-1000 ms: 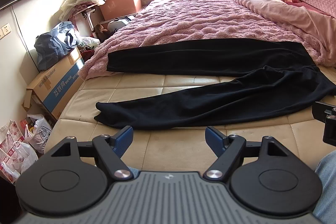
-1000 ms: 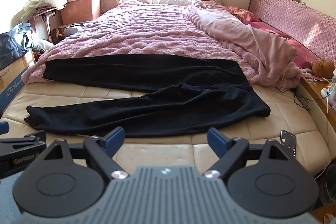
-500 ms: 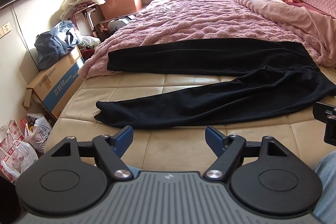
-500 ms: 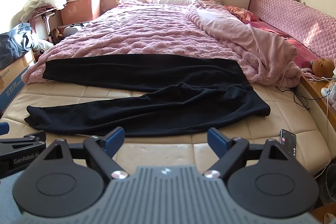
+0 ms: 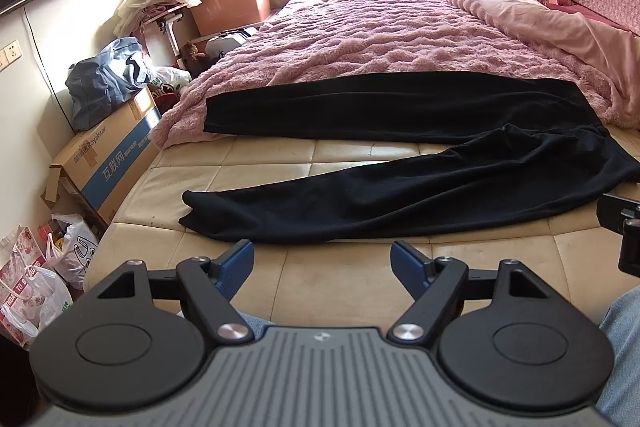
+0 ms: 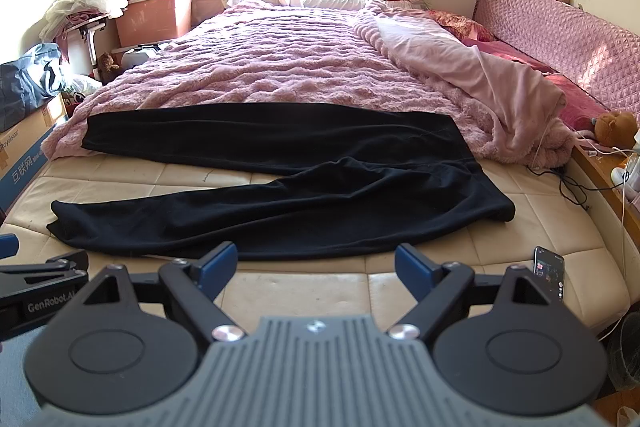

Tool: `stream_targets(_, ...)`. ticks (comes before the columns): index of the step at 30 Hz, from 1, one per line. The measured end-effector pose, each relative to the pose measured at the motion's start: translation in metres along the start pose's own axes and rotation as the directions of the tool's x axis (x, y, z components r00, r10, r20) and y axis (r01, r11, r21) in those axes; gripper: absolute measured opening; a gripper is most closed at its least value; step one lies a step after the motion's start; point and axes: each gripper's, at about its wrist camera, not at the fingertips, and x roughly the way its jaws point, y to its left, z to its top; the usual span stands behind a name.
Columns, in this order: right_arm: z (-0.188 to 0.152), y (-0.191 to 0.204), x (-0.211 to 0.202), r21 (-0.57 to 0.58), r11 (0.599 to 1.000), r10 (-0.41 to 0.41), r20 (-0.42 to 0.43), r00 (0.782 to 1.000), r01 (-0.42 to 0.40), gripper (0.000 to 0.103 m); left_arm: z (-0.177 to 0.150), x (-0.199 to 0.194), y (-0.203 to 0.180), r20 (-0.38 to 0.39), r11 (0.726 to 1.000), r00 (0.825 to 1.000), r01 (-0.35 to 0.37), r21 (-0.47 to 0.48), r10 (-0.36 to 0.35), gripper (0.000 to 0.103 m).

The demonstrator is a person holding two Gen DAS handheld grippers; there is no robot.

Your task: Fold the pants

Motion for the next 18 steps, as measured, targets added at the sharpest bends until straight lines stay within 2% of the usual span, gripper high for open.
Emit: stream_targets(18, 0.0006, -0.0005, -0.0006, -0.001, 1.0, 0.002, -0.005, 1.0, -0.002, 0.082, 0.0002, 0.0, 0.0001, -0.002, 1.0, 1.0, 0.002, -0.001, -0.002, 0.091)
